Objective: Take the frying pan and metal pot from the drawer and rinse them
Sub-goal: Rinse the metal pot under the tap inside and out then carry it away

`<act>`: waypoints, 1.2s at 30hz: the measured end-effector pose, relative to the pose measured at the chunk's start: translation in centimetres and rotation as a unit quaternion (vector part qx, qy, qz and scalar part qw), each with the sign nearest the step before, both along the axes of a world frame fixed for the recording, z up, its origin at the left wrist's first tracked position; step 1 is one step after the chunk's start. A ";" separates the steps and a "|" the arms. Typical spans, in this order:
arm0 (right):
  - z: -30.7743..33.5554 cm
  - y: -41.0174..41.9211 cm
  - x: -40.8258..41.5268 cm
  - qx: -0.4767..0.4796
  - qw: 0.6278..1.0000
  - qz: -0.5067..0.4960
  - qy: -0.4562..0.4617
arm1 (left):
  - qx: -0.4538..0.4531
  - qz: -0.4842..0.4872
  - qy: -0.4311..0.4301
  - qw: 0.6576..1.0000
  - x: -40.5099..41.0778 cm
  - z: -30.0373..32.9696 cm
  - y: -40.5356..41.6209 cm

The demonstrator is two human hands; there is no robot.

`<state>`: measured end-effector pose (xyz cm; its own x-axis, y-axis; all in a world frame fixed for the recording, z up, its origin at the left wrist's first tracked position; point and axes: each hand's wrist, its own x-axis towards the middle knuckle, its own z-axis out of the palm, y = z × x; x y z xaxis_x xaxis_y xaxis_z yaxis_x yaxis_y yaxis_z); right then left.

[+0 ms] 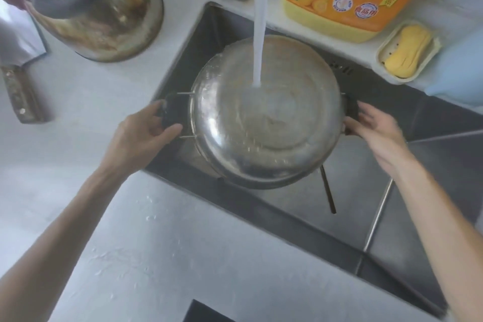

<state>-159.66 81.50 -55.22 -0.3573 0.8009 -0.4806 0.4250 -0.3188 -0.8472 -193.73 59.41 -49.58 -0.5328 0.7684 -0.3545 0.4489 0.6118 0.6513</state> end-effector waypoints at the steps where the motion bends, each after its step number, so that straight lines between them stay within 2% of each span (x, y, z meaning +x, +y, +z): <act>1: 0.2 0.2 0.5 0.019 1.000 -0.003 0.000 | -0.007 -0.011 0.013 1.000 0.2 -0.4 0.5; 4: 0.7 0.4 1.7 0.056 0.998 -0.020 0.012 | 0.011 -0.009 -0.028 1.000 0.9 -1.5 1.5; 9: 1.3 0.1 2.6 0.082 0.994 -0.061 0.028 | 0.047 -0.010 -0.031 0.998 1.8 -2.4 2.9; 14: -0.8 0.0 3.0 0.103 0.992 -0.071 0.014 | 0.047 -0.031 0.059 0.997 1.7 -3.3 3.9; 17: -1.6 -0.3 3.1 0.124 0.991 -0.022 -0.038 | 0.051 -0.057 0.087 0.993 1.3 -4.2 4.4; 23: -2.5 -1.7 4.2 0.083 0.989 0.076 -0.091 | 0.009 -0.142 -0.064 0.988 -1.1 -6.7 4.3; 27: -3.6 -3.0 4.6 0.032 0.991 0.082 -0.102 | -0.048 -0.159 -0.149 0.975 -2.0 -7.8 4.1; 32: -5.2 -4.1 3.9 0.025 0.993 0.075 -0.090 | -0.043 -0.150 -0.121 0.980 -1.5 -8.9 4.8; 36: -7.3 -3.1 3.7 0.010 0.990 0.077 -0.117 | -0.069 -0.164 -0.068 0.982 -1.5 -10.3 5.6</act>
